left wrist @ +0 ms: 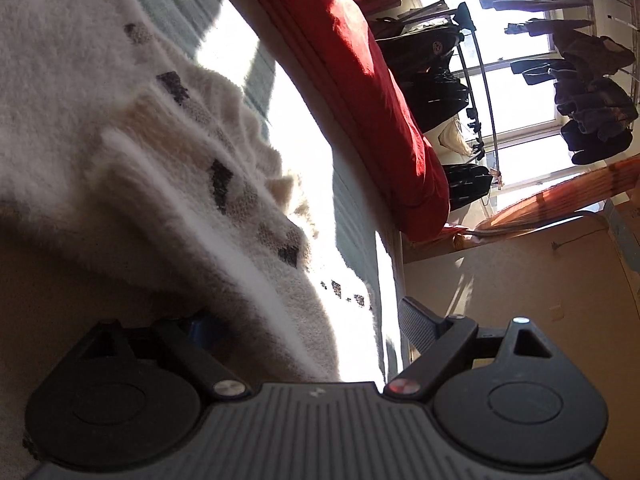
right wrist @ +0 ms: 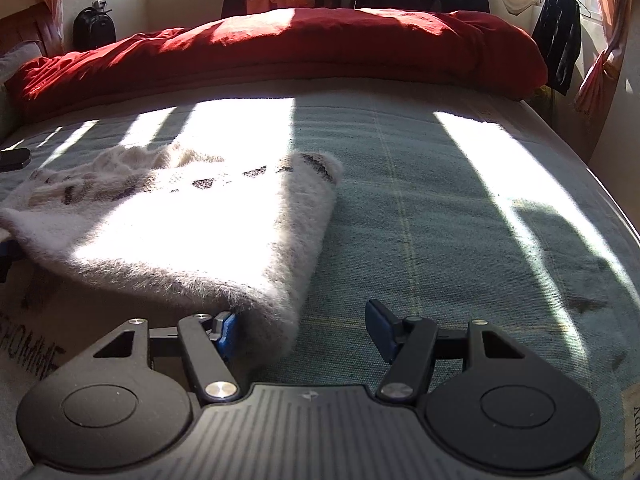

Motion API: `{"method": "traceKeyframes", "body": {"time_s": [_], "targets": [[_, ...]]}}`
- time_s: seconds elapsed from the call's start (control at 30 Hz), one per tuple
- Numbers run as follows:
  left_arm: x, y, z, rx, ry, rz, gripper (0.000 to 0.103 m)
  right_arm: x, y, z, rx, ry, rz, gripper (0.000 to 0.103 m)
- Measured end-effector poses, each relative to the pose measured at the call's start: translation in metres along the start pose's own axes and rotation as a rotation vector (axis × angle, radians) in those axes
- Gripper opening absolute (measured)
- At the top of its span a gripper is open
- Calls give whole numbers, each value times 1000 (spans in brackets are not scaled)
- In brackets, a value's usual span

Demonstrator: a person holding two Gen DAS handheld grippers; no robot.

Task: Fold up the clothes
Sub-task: 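Roll the open left gripper and lower it onto the sweater's other side edge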

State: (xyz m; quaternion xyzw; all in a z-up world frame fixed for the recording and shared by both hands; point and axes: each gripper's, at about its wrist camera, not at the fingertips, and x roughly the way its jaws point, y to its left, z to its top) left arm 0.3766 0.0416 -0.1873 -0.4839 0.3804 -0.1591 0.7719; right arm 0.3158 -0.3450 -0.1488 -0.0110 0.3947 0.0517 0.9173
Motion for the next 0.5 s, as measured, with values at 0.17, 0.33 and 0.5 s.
{"method": "traceKeyframes", "body": {"time_s": [0.17, 0.33, 0.5], "targets": [[-21, 9, 21, -32, -59, 53, 89, 0, -1, -1, -11, 1, 2, 67], [-42, 2, 31, 19, -43, 118, 90, 1, -2, 0, -14, 4, 7, 67], [-63, 1, 43, 56, -72, 124, 91, 2, -3, -1, -21, 5, 10, 67]]}}
